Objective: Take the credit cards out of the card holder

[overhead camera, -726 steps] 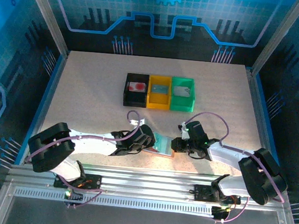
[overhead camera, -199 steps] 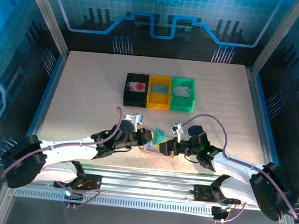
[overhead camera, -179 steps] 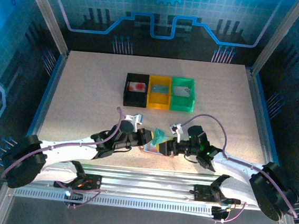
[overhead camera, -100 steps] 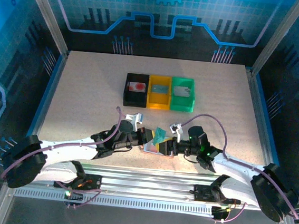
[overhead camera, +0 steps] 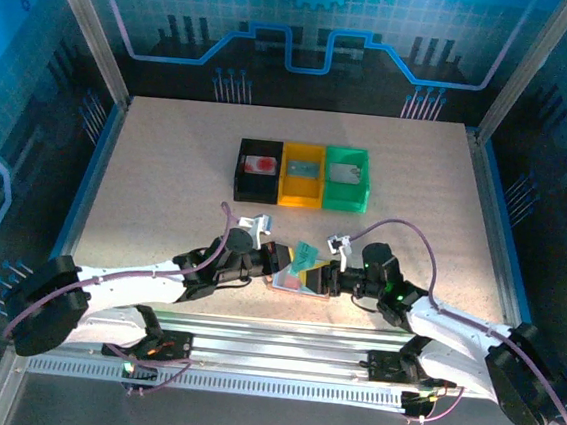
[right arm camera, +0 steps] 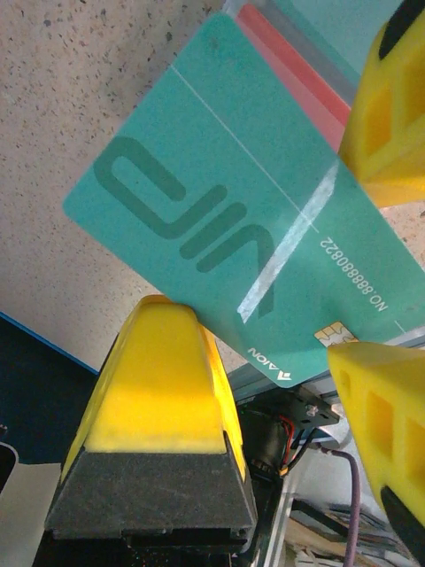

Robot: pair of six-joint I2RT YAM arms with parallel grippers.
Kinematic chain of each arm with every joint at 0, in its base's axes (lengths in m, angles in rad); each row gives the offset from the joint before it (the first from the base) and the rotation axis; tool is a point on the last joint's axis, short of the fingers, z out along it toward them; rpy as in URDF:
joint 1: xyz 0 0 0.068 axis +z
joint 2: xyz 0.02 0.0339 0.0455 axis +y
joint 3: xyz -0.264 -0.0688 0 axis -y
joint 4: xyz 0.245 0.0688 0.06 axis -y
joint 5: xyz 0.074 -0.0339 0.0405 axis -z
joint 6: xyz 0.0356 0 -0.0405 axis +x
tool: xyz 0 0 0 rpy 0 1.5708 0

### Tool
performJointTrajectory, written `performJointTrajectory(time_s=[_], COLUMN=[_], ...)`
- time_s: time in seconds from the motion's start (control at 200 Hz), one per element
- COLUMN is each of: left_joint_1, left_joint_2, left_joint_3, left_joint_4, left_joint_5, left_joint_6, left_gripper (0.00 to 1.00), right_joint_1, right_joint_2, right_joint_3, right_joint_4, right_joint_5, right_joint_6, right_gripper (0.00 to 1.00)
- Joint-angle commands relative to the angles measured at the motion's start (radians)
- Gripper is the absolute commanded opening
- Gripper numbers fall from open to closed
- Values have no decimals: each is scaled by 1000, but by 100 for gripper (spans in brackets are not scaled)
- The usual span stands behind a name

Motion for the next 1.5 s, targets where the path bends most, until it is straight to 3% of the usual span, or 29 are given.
performJointTrajectory(time_s=[0.0,0.52,0.905,1.066,1.111,1.236,1.496], left_joint_1=[-10,-11,-10,-10,-9,-10,-60], left_joint_2=[12,18,-30,-107,-124,-156,-166], left_joint_3=[-9,7,30,24,16,-29,-71], left_joint_4=[29,20,-48,-107,-107,-58,84], left_joint_5=[15,18,-13,-44,-46,-49,-87], left_joint_6=[-6,1,34,46,41,1,-57], left_gripper=[0,0,0,40,47,57,61], right_joint_1=[17,28,34,31,30,22,-3], right_joint_2=[-29,-44,-75,-119,-130,-159,-268], right_joint_3=[-5,4,18,16,16,13,-18], right_joint_4=[31,6,-29,-54,-55,-36,15], right_joint_5=[8,28,36,57,61,74,180], right_joint_6=[-1,-4,-18,-11,-2,43,240], right_gripper=[39,20,0,0,0,0,0])
